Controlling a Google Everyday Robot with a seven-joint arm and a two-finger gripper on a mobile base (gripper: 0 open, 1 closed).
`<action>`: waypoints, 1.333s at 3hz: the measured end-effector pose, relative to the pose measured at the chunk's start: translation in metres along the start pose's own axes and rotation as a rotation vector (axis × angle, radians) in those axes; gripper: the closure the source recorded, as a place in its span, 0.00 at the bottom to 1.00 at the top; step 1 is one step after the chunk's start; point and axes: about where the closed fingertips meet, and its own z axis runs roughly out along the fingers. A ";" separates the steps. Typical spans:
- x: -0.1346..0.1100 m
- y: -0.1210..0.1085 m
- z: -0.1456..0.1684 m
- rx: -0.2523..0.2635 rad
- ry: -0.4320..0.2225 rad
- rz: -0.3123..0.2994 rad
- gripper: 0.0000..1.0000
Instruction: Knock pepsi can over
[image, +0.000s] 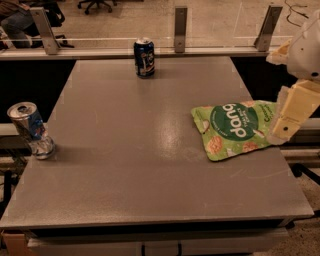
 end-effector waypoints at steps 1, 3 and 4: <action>-0.023 -0.046 0.021 0.031 -0.105 -0.007 0.00; -0.092 -0.172 0.090 0.107 -0.366 0.088 0.00; -0.092 -0.172 0.090 0.107 -0.365 0.088 0.00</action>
Offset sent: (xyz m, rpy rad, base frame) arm 0.2279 0.0550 -0.0076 0.3919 -0.2020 0.0288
